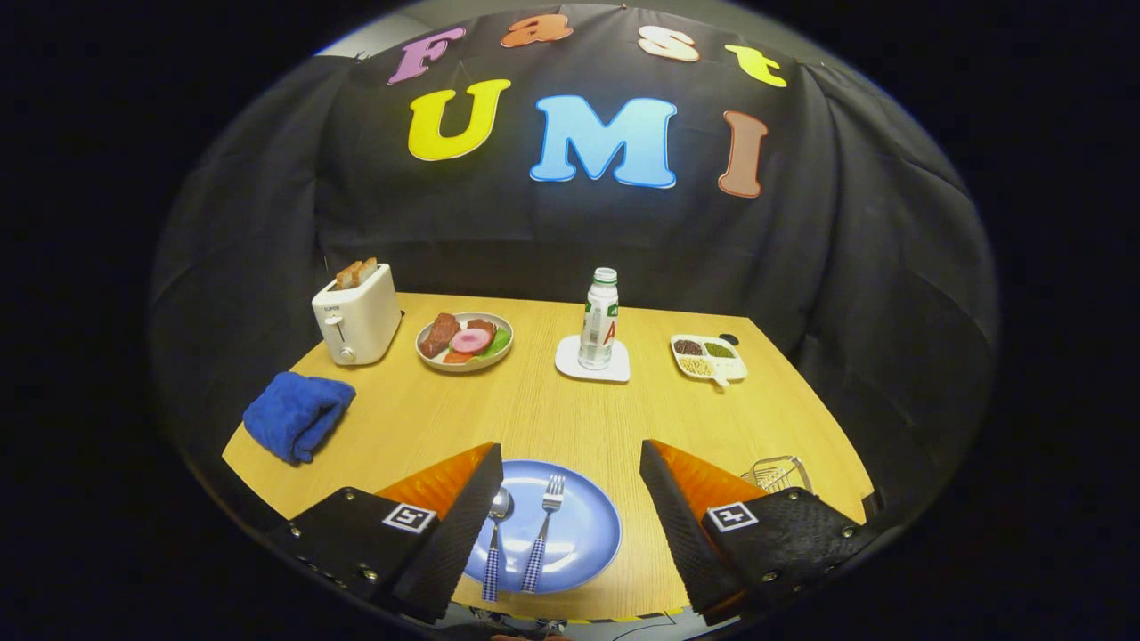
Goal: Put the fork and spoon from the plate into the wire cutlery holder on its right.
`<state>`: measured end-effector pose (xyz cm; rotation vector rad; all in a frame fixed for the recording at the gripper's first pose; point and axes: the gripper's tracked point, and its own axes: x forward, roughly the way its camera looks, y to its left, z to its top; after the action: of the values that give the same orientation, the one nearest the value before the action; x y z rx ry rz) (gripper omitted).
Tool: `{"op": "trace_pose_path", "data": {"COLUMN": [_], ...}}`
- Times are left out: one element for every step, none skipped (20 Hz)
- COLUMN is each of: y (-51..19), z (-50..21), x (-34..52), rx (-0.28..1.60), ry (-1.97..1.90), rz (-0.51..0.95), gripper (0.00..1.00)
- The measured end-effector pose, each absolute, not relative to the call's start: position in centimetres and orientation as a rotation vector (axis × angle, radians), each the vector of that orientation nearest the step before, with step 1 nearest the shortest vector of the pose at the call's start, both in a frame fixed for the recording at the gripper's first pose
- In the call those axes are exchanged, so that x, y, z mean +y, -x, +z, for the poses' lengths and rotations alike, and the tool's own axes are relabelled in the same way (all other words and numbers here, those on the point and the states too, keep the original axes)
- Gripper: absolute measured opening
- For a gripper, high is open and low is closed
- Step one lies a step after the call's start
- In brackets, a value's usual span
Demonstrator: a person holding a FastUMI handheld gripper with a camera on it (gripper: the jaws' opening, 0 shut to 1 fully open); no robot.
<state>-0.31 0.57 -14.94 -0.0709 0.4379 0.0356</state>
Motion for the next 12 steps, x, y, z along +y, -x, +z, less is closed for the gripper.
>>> {"op": "trace_pose_path", "data": {"y": [0.4, 0.4, 0.5, 0.5, 0.5, 0.5, 0.5, 0.5, 0.5, 0.7, 0.8, 1.0], "z": [-15.4, -15.9, -16.2, -16.6, -16.8, -17.1, -17.4, -17.9, -18.4, -19.2, -20.1, -21.2], "x": [0.6, 0.5, 0.5, 0.4, 0.5, 0.5, 0.5, 0.6, 0.8, 0.9, 0.9, 0.5], "rx": [0.459, 0.475, 0.489, 0.499, 0.506, 0.512, 0.521, 0.534, 0.551, 0.572, 0.608, 0.651], "ry": [0.065, 0.064, 0.066, 0.068, 0.069, 0.071, 0.076, 0.081, 0.083, 0.088, 0.101, 0.126], "rz": [0.037, 0.036, 0.035, 0.034, 0.037, 0.039, 0.041, 0.047, 0.052, 0.056, 0.052, 0.041], "gripper": [0.95, 0.95, 0.95, 0.95, 0.95, 0.95, 0.95, 0.95, 0.95, 0.95, 0.95, 0.95]}}
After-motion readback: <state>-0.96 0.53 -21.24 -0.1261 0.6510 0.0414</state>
